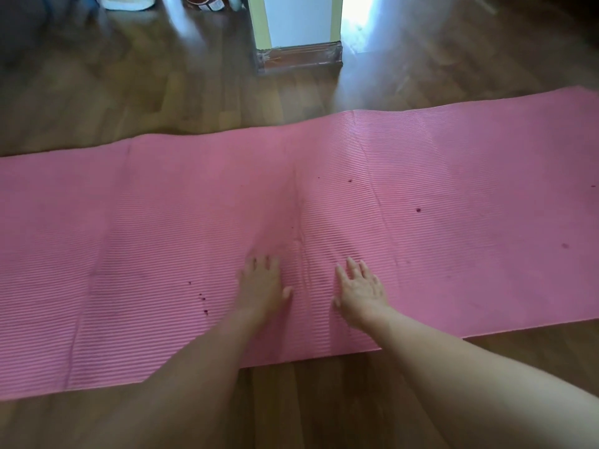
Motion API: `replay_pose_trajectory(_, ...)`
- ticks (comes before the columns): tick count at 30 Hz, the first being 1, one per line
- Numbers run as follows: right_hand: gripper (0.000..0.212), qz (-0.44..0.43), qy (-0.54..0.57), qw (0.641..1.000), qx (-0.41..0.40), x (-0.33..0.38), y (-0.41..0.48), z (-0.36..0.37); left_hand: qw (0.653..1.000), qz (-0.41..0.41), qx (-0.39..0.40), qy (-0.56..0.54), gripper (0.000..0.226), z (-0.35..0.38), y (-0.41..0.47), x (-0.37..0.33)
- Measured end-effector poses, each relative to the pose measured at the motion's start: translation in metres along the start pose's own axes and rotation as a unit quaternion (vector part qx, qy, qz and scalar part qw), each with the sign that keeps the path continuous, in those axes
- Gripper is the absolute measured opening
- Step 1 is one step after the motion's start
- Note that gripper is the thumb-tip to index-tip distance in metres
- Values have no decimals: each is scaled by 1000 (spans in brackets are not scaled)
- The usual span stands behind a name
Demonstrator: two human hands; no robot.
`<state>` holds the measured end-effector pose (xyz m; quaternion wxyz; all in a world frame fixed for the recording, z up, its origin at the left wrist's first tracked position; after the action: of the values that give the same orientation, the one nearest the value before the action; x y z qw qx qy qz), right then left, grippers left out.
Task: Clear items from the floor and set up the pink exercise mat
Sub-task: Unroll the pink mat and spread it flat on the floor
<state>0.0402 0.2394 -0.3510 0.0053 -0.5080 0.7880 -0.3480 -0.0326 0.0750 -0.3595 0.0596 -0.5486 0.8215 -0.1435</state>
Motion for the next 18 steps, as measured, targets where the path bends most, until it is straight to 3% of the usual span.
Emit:
replay_pose_trajectory(2,72,-10,5,1000,14,10,4,2,999,-29,15,-4,74,4,-8,9)
replay_pose_trajectory(7,78,-13,2,999,43,23,9,12,998,-6,54,-20,78,9,-5,12)
replay_pose_trajectory(14,69,13,18,1000,20,32,21,5,995,20,67,-70,82,2,14,14)
replay_pose_trajectory(18,66,-53,38,998,9,49,18,14,994,49,49,-81,79,-2,11,41)
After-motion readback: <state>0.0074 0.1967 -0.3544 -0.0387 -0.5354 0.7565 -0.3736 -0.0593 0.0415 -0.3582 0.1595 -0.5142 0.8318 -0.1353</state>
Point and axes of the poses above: each hand's wrist, its own y-axis towards the middle knuckle, its own z-axis out of the palm, x = y × z, the point moved 2 cm from there along y, towards the middle knuckle, and after that the axes turned 13 degrees about y, right-handed, at the moved point
